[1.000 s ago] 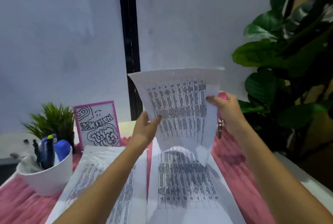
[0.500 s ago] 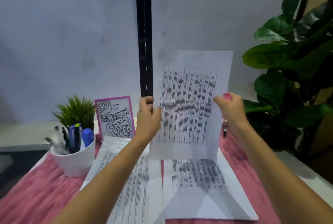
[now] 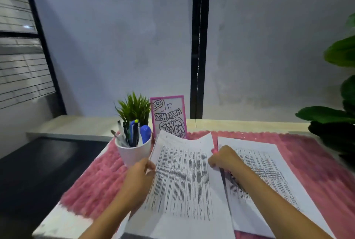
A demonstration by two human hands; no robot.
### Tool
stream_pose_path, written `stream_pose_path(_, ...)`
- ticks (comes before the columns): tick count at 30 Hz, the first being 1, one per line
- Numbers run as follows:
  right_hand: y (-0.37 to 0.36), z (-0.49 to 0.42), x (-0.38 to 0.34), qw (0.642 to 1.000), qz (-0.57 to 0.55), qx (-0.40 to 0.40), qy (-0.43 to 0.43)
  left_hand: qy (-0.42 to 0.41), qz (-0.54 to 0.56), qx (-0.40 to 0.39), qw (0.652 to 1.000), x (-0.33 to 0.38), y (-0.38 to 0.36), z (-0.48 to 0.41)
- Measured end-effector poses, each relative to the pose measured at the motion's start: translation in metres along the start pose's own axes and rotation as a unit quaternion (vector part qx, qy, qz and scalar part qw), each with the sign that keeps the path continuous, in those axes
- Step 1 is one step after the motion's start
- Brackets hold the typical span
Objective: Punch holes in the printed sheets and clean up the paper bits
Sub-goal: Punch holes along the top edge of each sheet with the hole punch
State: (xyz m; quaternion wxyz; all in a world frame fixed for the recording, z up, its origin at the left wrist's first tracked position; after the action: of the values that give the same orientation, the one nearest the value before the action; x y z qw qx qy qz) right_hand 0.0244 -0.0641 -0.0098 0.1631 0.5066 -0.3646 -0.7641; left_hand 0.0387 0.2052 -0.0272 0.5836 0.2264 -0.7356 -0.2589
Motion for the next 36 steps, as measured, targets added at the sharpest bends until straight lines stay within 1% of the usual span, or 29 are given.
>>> stream_pose_path(3,-0.010,-0.001,-0.001,1.000,0.016,0.009,-0.009,0.001,-0.017,0.018,1.000,-0.008,0.002,0.004)
stream_pose_path(7,-0.016,-0.002,-0.005,0.998,0.064,0.018,-0.008,-0.005,-0.088,0.011,0.996,-0.009,0.008,-0.002)
stream_pose_path(10,-0.014,0.006,-0.009,0.987,0.149,0.068,0.005,-0.005,-0.133,-0.002,0.991,-0.012,0.009,-0.006)
stream_pose_path(12,-0.014,0.011,-0.010,0.978,0.182,0.103,0.017,-0.003,-0.141,-0.008,0.990,-0.015,0.007,-0.007)
stream_pose_path(15,-0.020,0.016,-0.009,0.977,0.188,0.095,0.026,0.007,-0.132,0.000,0.991,-0.014,0.004,-0.007)
stream_pose_path(17,-0.020,0.016,-0.006,0.977,0.189,0.092,0.035,0.018,-0.158,0.000,0.987,-0.008,0.005,-0.007)
stream_pose_path(19,-0.007,0.011,-0.001,0.974,0.182,0.125,0.041,0.012,-0.191,0.004,0.982,0.003,0.005,-0.007)
stream_pose_path(20,0.002,0.006,0.003,0.972,0.183,0.143,0.039,-0.007,-0.195,0.015,0.981,0.012,0.004,-0.006)
stream_pose_path(22,0.022,-0.011,0.015,0.969,0.187,0.162,0.026,-0.066,-0.160,0.031,0.984,0.038,-0.005,0.000)
stream_pose_path(24,0.038,-0.031,0.027,0.969,0.196,0.152,0.021,-0.123,-0.108,0.014,0.986,0.068,-0.024,0.005)
stream_pose_path(25,0.045,-0.040,0.032,0.969,0.193,0.150,0.024,-0.133,-0.086,-0.005,0.987,0.083,-0.039,0.004)
stream_pose_path(28,0.062,-0.065,0.039,0.969,0.176,0.168,0.050,-0.121,-0.037,-0.085,0.988,0.117,-0.099,-0.016)
stream_pose_path(30,0.069,-0.078,0.041,0.967,0.187,0.160,0.073,-0.107,-0.026,-0.119,0.987,0.133,-0.139,-0.038)
stream_pose_path(32,0.072,-0.088,0.043,0.966,0.199,0.128,0.099,-0.084,-0.017,-0.117,0.989,0.143,-0.168,-0.059)
stream_pose_path(34,0.071,-0.094,0.048,0.966,0.211,0.101,0.113,-0.055,0.001,-0.100,0.994,0.146,-0.187,-0.073)
stream_pose_path(36,0.067,-0.098,0.055,0.964,0.219,0.089,0.120,-0.022,0.029,-0.071,0.997,0.141,-0.203,-0.081)
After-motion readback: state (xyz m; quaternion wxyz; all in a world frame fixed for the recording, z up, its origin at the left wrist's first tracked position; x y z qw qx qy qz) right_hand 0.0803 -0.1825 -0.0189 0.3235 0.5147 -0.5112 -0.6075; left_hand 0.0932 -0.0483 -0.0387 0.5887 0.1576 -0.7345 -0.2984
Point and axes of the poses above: each hand's wrist, its own z-axis away from the middle knuckle, its own y-axis out of the back of the hand, x = y × z, the point moved 3 cm from there along -z, towards the middle knuckle, and after that the axes turned 1 degree about z, right-handed, at the moved point
